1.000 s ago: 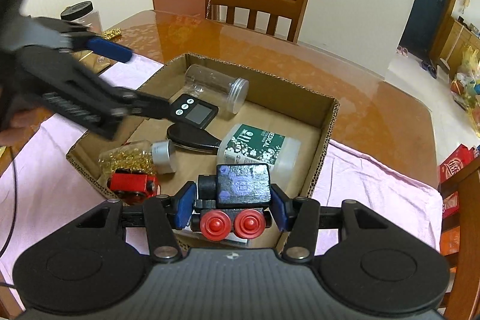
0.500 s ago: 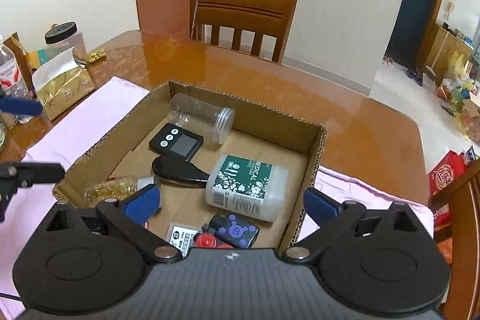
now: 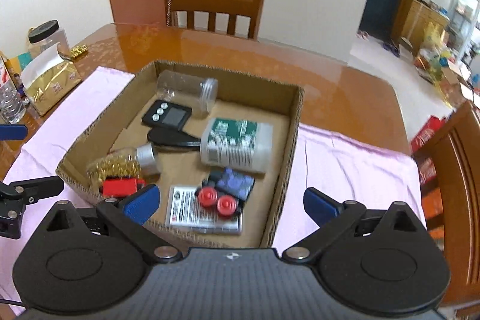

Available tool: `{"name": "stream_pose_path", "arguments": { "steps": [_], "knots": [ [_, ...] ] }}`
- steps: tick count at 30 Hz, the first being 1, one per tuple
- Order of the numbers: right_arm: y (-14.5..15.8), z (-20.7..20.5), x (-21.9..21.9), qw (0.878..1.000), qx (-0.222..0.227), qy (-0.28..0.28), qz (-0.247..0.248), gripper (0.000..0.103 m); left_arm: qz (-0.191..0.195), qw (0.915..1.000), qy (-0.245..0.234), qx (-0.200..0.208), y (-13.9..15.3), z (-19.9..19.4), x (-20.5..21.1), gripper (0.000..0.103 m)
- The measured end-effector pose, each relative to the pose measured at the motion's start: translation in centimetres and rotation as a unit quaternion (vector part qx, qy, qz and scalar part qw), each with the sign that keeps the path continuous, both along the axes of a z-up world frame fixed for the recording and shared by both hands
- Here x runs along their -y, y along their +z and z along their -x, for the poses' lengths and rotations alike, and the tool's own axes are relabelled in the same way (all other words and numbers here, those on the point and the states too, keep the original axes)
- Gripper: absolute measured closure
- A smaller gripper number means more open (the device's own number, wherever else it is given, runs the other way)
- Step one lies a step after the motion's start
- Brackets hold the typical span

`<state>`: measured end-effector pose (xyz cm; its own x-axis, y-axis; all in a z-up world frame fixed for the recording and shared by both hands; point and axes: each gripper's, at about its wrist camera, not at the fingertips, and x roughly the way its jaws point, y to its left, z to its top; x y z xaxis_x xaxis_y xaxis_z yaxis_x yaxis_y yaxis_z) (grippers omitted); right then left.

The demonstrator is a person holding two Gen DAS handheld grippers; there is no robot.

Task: Organize rigid objects
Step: 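Move the left tool to the light blue oval case while the right tool approaches the grey toy dog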

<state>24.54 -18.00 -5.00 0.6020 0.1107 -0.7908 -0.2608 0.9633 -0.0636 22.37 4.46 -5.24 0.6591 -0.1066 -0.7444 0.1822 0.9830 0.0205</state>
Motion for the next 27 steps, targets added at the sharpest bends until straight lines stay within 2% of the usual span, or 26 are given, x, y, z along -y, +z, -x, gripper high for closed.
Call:
{"name": "stream_pose_path", "arguments": {
  "steps": [4, 7, 14, 20, 27],
  "knots": [
    [-0.6, 1.3, 0.3, 1.000, -0.011, -0.027, -0.006, 0.000, 0.001, 0.9999, 0.009, -0.010, -0.6, 0.6, 0.3, 0.001],
    [-1.4, 2.0, 0.5, 0.999, -0.021, -0.044, -0.012, 0.000, 0.015, 0.9996, 0.013, -0.021, -1.2, 1.0, 0.2, 0.001],
    [-5.6, 3.7, 0.6, 0.998, -0.040, -0.051, -0.026, 0.000, 0.022, 0.9989, 0.023, -0.034, -2.7, 2.2, 0.2, 0.001],
    [-9.4, 4.5, -0.7, 0.997, -0.058, -0.054, -0.010, 0.000, 0.015, 0.9989, 0.015, -0.042, -3.7, 2.7, 0.1, 0.001],
    [-11.8, 4.4, -1.0, 0.996, -0.068, -0.063, 0.002, 0.000, 0.012, 0.9987, -0.005, -0.050, -4.5, 2.7, 0.6, 0.001]
  ]
}}
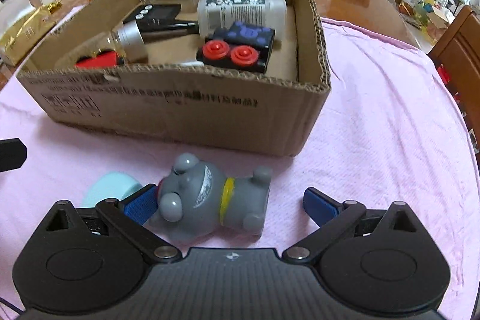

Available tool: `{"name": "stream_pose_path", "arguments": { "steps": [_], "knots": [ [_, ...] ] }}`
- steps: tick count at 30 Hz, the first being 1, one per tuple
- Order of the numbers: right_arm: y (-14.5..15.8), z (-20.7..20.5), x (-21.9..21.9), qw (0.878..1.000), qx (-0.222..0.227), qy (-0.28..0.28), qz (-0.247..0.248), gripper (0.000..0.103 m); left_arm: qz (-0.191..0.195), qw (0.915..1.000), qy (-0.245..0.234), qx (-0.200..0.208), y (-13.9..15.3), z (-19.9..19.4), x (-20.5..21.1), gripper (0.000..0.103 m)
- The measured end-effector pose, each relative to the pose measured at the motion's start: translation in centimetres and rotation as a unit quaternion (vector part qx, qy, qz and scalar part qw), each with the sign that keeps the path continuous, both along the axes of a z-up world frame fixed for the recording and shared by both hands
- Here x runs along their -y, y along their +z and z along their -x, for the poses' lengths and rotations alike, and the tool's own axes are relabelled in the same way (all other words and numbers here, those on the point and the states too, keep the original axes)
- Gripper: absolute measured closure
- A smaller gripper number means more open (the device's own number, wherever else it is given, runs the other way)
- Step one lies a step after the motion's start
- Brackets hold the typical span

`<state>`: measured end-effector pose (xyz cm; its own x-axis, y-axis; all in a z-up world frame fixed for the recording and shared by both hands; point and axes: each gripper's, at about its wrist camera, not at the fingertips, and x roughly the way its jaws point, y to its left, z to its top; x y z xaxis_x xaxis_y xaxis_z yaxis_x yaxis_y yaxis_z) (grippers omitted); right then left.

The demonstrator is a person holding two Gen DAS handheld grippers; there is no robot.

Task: Organize rigid objects
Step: 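Move the left tool to the light blue oval case while the right tool approaches the grey toy dog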

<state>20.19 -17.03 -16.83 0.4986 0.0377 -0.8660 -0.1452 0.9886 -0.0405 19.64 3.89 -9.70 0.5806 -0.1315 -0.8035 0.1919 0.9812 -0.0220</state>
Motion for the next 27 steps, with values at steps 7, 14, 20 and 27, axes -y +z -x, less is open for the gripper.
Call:
{"name": "stream_pose_path", "arguments": {
  "steps": [7, 14, 20, 27],
  "knots": [
    [0.1, 0.8, 1.6, 1.000, 0.006, -0.003, 0.017, 0.000, -0.008, 0.9991, -0.039, -0.009, -1.0, -0.1, 1.6, 0.001],
    [0.0, 1.1, 3.6, 1.000, 0.007, 0.023, 0.008, 0.000, -0.015, 0.9955, -0.090, -0.026, -2.9, 0.0, 4.5, 0.001],
    [0.0, 0.4, 3.8, 0.998, 0.005, 0.055, 0.006, 0.000, -0.012, 0.9917, -0.124, -0.033, -4.7, 0.2, 6.7, 0.001],
    [-0.1, 0.4, 4.0, 0.998, 0.008, 0.063, 0.005, 0.000, -0.015, 0.9949, -0.095, -0.030, -6.0, -0.6, 7.1, 0.001]
  ]
}}
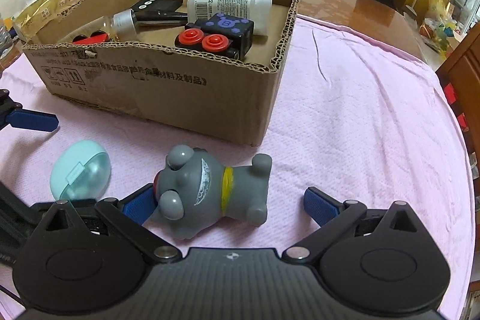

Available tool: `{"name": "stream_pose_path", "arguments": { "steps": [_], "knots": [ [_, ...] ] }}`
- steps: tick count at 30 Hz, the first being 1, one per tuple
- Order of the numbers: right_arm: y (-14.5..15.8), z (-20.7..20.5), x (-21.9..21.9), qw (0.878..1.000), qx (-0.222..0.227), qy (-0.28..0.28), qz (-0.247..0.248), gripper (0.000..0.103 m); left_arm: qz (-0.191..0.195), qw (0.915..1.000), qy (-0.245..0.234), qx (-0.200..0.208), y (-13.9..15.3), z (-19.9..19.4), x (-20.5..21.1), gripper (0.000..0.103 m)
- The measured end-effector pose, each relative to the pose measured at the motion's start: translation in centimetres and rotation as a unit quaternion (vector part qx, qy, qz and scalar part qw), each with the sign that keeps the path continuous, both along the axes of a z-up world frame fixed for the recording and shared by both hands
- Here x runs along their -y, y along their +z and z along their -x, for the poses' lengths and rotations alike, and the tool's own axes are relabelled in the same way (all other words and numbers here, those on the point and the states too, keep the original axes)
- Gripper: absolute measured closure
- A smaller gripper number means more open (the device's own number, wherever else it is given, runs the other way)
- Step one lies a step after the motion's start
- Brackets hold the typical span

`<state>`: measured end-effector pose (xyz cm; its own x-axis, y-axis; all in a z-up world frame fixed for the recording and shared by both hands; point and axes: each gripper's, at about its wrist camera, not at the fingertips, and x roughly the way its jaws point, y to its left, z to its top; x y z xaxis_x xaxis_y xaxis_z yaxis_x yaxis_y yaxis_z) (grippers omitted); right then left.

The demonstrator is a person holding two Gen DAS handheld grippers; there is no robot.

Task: Organize rigid objects
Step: 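Move the left tool to the light blue oval case while the right tool approaches the grey toy dog, then close the left gripper on the blue case while the right gripper grasps the grey toy dog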

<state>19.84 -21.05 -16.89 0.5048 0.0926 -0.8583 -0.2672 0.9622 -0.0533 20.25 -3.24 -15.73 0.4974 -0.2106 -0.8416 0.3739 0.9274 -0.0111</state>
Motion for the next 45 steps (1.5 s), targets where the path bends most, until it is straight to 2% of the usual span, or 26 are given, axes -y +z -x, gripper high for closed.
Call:
{"name": "stream_pose_path", "arguments": {
  "steps": [3, 6, 11, 13, 18, 26, 36, 40, 45],
  "knots": [
    [0.0, 0.0, 0.0, 1.000, 0.004, 0.000, -0.001, 0.000, 0.000, 0.9999, 0.014, 0.005, -0.1, 0.0, -0.4, 0.002],
    [0.0, 0.3, 0.1, 1.000, 0.006, 0.001, -0.001, 0.000, 0.001, 0.9999, 0.011, 0.010, 0.0, 0.3, -0.6, 0.009],
    [0.0, 0.5, 0.1, 1.000, 0.011, 0.000, -0.003, 0.000, 0.006, 0.9998, -0.009, 0.018, 0.7, 1.0, 0.3, 0.042],
    [0.0, 0.6, 0.1, 1.000, 0.015, -0.001, -0.004, 0.000, 0.007, 0.9997, -0.016, 0.019, 0.9, 1.1, 0.7, 0.050],
    [-0.1, 1.0, 0.1, 1.000, 0.024, -0.004, -0.006, 0.000, 0.003, 0.9998, -0.007, 0.018, 0.9, 1.1, 0.1, 0.050],
    [0.1, 1.0, -1.0, 0.999, 0.008, -0.034, -0.001, 0.000, -0.003, 0.9980, 0.062, 0.014, 1.0, 0.7, -4.3, 0.050],
    [0.2, 0.5, -2.8, 1.000, 0.003, -0.003, 0.007, 0.001, -0.002, 0.9974, 0.070, 0.016, 1.1, 0.8, -4.7, 0.049],
    [0.7, 0.5, -3.5, 1.000, 0.011, 0.000, 0.025, 0.011, -0.001, 0.9973, 0.072, 0.014, 1.1, 0.7, -4.9, 0.049],
    [1.1, 0.5, -3.6, 0.999, 0.021, -0.005, 0.040, 0.023, -0.001, 0.9975, 0.070, 0.010, 1.1, 0.6, -4.7, 0.043]
  ]
}}
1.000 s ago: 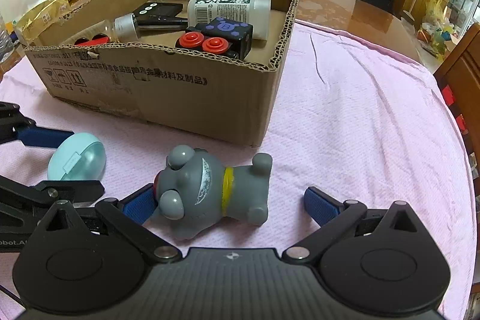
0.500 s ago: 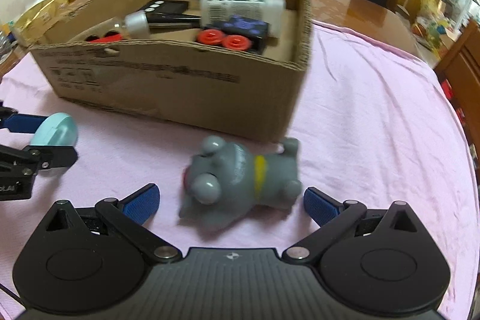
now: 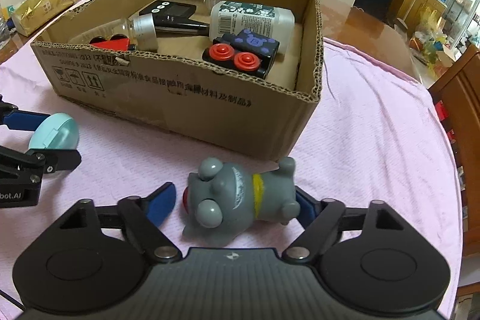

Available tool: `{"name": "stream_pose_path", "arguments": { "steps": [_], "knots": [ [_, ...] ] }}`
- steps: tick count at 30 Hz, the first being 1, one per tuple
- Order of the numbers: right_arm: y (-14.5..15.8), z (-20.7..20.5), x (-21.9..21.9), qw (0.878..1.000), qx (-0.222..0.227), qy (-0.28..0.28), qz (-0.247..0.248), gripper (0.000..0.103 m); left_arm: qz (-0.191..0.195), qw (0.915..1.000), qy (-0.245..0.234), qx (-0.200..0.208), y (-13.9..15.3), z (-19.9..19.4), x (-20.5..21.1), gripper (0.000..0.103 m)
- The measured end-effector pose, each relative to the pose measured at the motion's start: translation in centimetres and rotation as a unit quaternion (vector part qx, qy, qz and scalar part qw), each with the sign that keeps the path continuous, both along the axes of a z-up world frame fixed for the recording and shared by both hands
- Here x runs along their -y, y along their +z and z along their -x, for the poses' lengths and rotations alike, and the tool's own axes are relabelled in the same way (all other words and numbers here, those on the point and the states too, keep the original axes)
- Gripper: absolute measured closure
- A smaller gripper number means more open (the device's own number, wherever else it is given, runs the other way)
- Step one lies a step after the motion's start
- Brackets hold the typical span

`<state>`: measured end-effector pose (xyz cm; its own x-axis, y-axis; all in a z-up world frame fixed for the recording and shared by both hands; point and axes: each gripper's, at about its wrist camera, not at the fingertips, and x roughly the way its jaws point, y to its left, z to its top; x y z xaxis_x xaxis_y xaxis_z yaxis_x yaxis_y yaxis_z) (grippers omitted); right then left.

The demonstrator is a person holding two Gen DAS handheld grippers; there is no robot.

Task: Organize rigid objects
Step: 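Close the left gripper on the blue case while the right gripper grasps the grey toy dog, then carry the blue case into the box and open the left gripper while the right gripper drops the dog in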

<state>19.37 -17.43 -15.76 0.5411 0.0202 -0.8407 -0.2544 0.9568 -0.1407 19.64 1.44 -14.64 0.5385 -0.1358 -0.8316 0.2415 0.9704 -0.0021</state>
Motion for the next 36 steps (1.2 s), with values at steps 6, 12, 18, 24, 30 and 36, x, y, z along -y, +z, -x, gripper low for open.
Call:
{"name": "stream_pose_path", "arguments": {
  "steps": [6, 12, 18, 24, 30, 36],
  "knots": [
    [0.1, -0.3, 0.0, 1.000, -0.001, -0.002, 0.002, 0.026, 0.004, 1.0000, 0.002, -0.007, 0.1, -0.2, -0.1, 0.043],
    [0.1, -0.2, -0.1, 1.000, -0.001, 0.001, 0.006, 0.026, 0.007, 0.9999, 0.004, -0.011, 0.2, -0.4, -0.2, 0.048],
    [0.4, 0.0, -0.1, 1.000, -0.006, 0.008, 0.007, 0.027, 0.006, 0.9998, -0.002, -0.021, 0.3, -0.6, -0.5, 0.051],
    [1.9, 0.4, 0.4, 0.999, -0.009, 0.034, 0.001, 0.027, -0.008, 0.9985, -0.043, -0.033, 1.4, -0.2, -0.6, 0.051],
    [4.3, 0.6, 1.1, 0.998, -0.008, 0.061, -0.010, 0.027, -0.020, 0.9945, -0.094, -0.042, 4.1, 0.1, -0.9, 0.051],
    [7.4, 0.4, 1.8, 0.996, -0.002, 0.080, -0.030, 0.027, -0.004, 0.9929, -0.117, -0.022, 8.3, -0.8, -1.1, 0.051]
  ]
}}
